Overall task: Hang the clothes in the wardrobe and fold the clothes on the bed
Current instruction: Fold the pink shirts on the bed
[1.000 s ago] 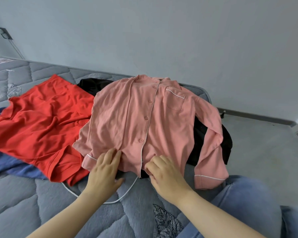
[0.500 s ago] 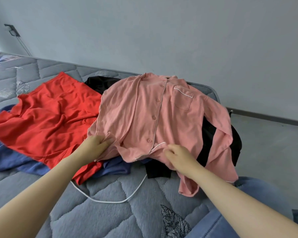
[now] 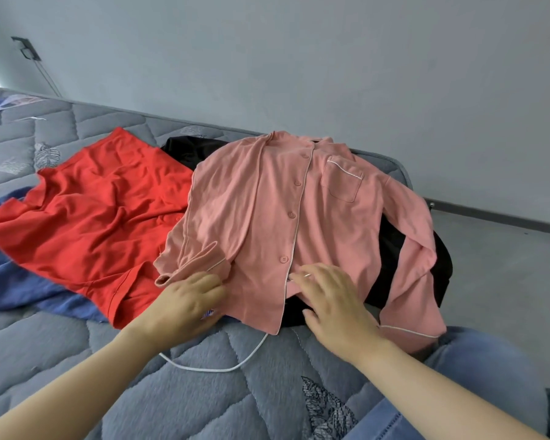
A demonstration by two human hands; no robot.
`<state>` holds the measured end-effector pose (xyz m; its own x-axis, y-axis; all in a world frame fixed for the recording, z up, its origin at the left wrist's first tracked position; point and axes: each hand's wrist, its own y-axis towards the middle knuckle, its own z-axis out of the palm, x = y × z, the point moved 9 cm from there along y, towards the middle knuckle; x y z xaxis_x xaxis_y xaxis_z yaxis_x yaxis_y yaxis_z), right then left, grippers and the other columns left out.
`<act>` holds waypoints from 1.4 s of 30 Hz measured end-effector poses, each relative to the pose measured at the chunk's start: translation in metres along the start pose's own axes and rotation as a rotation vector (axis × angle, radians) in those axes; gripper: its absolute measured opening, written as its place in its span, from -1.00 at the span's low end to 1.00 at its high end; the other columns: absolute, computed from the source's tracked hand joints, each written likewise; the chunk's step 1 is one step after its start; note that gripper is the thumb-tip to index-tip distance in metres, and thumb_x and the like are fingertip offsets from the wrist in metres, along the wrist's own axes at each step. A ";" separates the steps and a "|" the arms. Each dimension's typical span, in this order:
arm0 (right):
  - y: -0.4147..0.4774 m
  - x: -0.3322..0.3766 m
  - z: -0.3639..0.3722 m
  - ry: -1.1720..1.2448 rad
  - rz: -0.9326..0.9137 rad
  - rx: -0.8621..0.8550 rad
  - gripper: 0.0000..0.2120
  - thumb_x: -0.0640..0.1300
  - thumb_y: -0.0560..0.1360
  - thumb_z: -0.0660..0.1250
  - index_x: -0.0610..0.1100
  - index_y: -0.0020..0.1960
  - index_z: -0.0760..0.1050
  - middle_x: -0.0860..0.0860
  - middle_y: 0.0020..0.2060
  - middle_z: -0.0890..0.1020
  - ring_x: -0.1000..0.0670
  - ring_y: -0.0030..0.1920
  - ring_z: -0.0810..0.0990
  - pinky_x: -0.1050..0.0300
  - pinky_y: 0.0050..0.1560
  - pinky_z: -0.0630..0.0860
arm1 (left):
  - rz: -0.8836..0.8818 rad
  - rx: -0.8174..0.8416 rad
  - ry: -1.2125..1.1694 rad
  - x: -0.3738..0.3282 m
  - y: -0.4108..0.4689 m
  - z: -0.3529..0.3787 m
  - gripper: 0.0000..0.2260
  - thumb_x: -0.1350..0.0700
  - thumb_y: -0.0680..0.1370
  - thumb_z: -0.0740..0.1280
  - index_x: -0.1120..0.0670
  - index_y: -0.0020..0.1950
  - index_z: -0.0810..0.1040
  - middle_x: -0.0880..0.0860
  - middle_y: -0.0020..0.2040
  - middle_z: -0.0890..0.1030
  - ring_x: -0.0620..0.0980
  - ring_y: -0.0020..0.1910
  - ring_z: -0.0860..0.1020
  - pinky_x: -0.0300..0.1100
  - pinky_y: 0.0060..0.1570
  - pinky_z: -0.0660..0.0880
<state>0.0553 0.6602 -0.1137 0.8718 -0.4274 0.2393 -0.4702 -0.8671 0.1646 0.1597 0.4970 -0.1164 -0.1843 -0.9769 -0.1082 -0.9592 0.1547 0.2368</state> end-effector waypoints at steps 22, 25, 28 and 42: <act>0.027 -0.003 0.044 0.221 0.165 0.294 -0.63 0.29 0.36 0.29 0.10 0.04 0.50 0.20 -0.11 0.54 0.18 -0.10 0.51 0.20 -0.10 0.44 | -1.109 -0.027 -0.532 0.131 0.042 0.028 -0.62 -0.05 0.57 0.24 0.07 -0.40 0.52 0.08 -0.32 0.55 0.17 -0.13 0.55 -0.06 -0.04 0.44; 0.028 0.012 0.052 0.064 0.088 0.242 -0.57 0.14 0.38 0.35 -0.03 0.17 0.46 0.08 0.02 0.49 0.05 0.04 0.47 0.16 -0.01 0.38 | -1.000 0.038 -0.449 0.122 0.053 0.029 -0.62 -0.02 0.59 0.23 0.07 -0.41 0.46 0.04 -0.39 0.50 0.08 -0.24 0.49 -0.12 -0.25 0.36; 0.037 0.016 0.048 0.194 0.189 0.162 -0.86 -0.16 0.47 0.22 -0.12 -0.04 0.53 0.02 -0.06 0.54 -0.05 -0.04 0.54 0.14 -0.16 0.36 | -0.820 0.031 -0.364 0.105 0.053 0.021 -0.64 0.02 0.60 0.23 0.07 -0.39 0.37 -0.02 -0.47 0.42 0.01 -0.37 0.43 -0.19 -0.40 0.20; 0.038 0.039 0.060 -0.070 0.113 0.288 -0.81 -0.16 0.47 0.27 -0.14 0.07 0.50 -0.06 0.04 0.53 -0.13 0.09 0.52 -0.01 0.04 0.38 | -0.262 0.203 0.069 0.047 0.010 -0.023 -0.62 -0.24 0.33 0.43 0.00 -0.25 0.38 -0.07 -0.33 0.52 0.01 -0.29 0.53 -0.14 -0.37 0.34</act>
<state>0.0796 0.5956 -0.1556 0.8280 -0.5334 0.1730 -0.5155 -0.8455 -0.1396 0.1464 0.4489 -0.0966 0.0827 -0.9939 -0.0729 -0.9964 -0.0838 0.0120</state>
